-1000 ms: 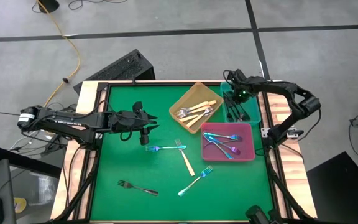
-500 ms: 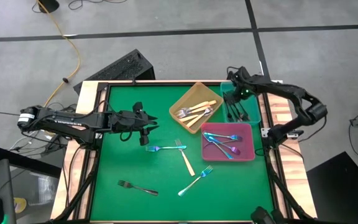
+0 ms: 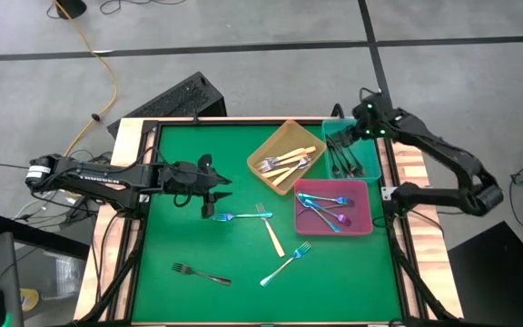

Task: Sort silverware by color (type)
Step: Put the blue fork into the pink bin

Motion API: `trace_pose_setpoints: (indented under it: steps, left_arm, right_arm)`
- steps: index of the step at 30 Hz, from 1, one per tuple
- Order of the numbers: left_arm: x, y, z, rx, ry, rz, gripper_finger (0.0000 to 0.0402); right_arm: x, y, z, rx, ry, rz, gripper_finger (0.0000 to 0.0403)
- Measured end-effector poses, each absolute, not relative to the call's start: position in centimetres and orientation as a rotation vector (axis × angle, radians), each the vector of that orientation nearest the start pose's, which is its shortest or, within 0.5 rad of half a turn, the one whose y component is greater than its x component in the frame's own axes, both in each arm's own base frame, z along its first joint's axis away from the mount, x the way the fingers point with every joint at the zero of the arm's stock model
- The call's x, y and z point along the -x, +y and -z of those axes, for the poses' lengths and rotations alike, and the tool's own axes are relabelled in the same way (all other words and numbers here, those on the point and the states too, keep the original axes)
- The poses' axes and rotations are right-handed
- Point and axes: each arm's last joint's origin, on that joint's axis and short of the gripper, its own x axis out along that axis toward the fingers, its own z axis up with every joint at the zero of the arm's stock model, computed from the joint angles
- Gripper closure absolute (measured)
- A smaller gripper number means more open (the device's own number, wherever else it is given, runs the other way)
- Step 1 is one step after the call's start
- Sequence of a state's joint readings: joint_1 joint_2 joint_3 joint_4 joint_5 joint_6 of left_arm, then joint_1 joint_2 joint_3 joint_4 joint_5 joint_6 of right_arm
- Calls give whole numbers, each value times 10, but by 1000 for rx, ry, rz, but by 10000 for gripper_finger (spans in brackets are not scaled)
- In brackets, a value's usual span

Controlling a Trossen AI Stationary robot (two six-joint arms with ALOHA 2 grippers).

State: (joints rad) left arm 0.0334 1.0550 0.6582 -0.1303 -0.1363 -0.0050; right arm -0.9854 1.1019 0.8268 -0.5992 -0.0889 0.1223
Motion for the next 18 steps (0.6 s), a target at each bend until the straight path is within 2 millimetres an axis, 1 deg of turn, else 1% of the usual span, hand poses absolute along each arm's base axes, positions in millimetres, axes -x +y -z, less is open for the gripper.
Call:
trace_pose_setpoints:
  steps: [5,9,13,18]
  left_arm:
    - [-223,7,-245,21,528,-56,247]
    - [-228,-1,-239,23,547,-26,247]
    - [-236,-10,-227,9,600,-7,247]
    - [-246,-18,-209,-4,679,-5,247]
  right_arm:
    - [-125,-149,-279,-532,601,634,227]
    - [-131,-125,-292,-480,556,530,227]
    - [-138,-106,-297,-460,538,440,227]
    - [-149,-87,-299,-466,550,341,227]
